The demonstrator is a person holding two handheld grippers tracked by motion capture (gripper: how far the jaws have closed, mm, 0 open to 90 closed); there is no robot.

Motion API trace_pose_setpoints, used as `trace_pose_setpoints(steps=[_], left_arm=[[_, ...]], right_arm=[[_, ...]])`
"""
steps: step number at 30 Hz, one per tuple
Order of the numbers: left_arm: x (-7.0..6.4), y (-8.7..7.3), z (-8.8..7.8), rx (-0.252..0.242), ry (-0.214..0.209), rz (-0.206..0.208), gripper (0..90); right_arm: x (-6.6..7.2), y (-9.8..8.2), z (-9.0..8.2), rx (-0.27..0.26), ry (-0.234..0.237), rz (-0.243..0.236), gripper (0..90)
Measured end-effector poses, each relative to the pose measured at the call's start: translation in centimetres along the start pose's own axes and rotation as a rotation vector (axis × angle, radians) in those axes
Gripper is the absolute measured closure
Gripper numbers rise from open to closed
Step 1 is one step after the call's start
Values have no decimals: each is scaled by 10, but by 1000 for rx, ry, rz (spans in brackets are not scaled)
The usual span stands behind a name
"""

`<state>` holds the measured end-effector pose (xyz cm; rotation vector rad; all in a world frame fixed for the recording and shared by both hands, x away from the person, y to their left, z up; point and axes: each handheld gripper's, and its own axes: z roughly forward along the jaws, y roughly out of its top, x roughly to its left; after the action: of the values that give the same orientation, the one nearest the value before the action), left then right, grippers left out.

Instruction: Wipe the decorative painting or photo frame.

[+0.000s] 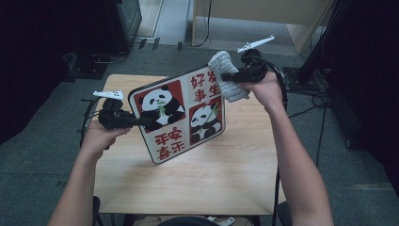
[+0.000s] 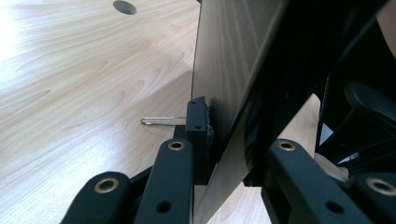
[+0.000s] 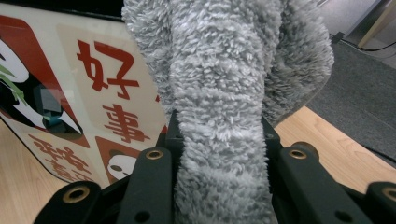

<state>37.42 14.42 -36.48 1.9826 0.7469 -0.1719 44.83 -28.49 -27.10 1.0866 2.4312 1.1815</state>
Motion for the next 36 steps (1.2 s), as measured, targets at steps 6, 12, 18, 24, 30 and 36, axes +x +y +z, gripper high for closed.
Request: trace_pose_setpoints(steps=[6,12,18,24,30,36], left_arm=[[1,0,0,-1,-5,-3,782],[2,0,0,-2,-11,-4,782],[2,-1,0,-1,-13,0,780],[2,-1,0,-5,-14,-4,781],[2,-1,0,-4,-15,2,781],[1,-1,0,-3,-14,6,781]], right_arm=[[2,-7,2,-3,3,1,681],[3,-15,6,18,7,-3,682],[3,-23,13,42,9,-7,681],[3,-27,15,41,12,-1,680],[1,-35,18,39,19,3,679],[1,-44,20,38,22,3,679]])
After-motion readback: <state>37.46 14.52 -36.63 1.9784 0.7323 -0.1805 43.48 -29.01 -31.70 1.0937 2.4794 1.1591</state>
